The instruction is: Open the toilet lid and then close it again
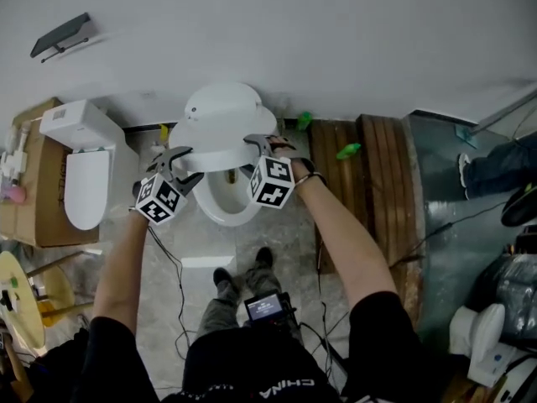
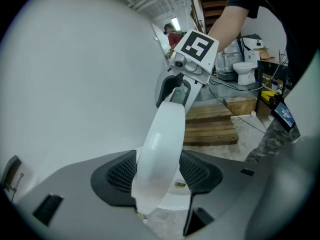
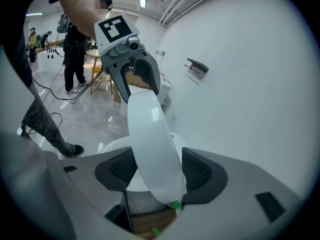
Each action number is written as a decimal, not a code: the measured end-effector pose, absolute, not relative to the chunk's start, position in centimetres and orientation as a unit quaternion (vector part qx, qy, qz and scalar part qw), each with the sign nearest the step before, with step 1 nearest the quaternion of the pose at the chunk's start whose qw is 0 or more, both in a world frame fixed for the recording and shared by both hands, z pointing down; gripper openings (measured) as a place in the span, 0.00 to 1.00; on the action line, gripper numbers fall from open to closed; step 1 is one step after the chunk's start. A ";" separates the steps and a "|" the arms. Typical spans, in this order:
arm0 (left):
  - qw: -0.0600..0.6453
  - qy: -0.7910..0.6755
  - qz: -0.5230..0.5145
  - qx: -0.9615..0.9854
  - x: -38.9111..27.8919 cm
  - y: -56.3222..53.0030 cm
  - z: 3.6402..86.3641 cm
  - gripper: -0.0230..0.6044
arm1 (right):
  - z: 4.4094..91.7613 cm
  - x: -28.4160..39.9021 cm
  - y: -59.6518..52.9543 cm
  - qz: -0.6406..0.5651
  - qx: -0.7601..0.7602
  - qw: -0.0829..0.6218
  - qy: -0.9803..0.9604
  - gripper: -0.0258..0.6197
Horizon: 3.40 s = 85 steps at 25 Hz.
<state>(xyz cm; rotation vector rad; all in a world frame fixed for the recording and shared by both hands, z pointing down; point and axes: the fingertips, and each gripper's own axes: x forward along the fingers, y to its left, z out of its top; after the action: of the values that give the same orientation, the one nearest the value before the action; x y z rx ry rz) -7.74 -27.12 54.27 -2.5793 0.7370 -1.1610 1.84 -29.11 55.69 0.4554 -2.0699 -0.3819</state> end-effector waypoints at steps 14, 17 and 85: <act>0.147 0.285 -0.378 -0.868 -6.6 -21.2 60.5 0.46 | 61.6 2.9 -23.4 -0.205 0.226 0.465 -0.831 0.46; 0.160 0.299 -0.376 -0.862 -6.6 -20.3 61.2 0.46 | 62.3 2.9 -22.6 -0.226 0.231 0.453 -0.831 0.47; 0.289 0.398 -0.452 -0.744 -5.7 -10.1 94.0 0.50 | 94.1 4.4 -12.1 -0.367 0.321 0.431 -0.759 0.50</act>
<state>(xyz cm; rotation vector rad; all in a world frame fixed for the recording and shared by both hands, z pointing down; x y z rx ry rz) -5.74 -10.14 94.04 -1.9864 1.0625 -1.2073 4.40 -12.07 94.09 0.8000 -1.8935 -0.9144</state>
